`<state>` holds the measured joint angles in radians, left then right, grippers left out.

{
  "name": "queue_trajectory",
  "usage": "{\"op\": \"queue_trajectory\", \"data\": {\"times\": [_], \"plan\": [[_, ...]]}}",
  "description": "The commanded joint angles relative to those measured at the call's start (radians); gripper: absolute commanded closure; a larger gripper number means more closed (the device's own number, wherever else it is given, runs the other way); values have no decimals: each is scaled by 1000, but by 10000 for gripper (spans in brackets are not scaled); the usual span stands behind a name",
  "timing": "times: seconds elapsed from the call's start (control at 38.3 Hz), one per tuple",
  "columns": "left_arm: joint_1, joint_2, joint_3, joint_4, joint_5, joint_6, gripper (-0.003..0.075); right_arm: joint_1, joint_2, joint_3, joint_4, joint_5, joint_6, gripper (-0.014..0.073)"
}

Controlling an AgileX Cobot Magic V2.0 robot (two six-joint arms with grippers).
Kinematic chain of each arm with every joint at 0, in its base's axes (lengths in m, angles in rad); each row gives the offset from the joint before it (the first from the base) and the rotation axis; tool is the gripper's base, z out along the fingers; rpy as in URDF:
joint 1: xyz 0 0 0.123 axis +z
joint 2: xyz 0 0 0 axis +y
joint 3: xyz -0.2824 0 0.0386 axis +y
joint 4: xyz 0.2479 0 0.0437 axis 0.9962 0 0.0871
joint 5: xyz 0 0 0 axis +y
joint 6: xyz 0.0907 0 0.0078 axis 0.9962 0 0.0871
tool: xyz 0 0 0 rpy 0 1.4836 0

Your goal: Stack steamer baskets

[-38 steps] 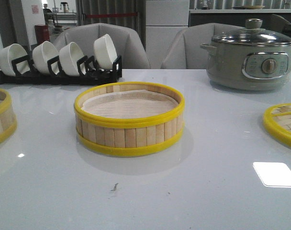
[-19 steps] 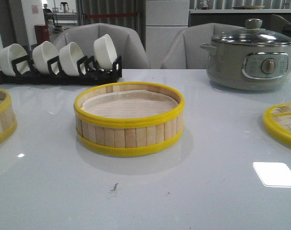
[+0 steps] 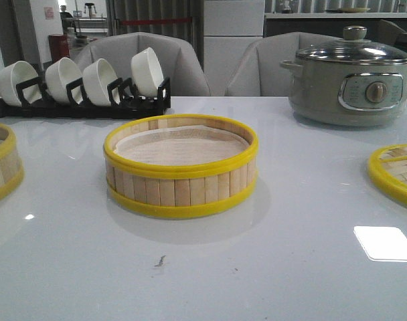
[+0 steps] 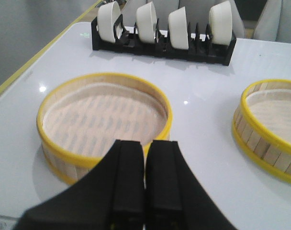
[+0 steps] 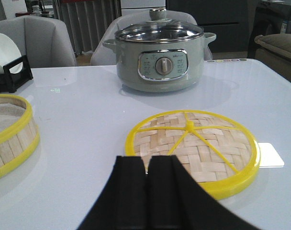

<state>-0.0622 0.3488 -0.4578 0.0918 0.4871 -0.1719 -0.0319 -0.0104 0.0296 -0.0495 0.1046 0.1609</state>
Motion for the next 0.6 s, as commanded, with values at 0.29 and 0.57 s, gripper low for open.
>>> {"op": "queue_trajectory", "data": {"times": [0.29,0.57], "plan": [[-80,527,-727,40,224,112,632,-6,-20,-14,-12,-81,-4,543],[-79,595,-728,40,245,139,632,-6,-20,-14,-12,-81,-4,543]]}}
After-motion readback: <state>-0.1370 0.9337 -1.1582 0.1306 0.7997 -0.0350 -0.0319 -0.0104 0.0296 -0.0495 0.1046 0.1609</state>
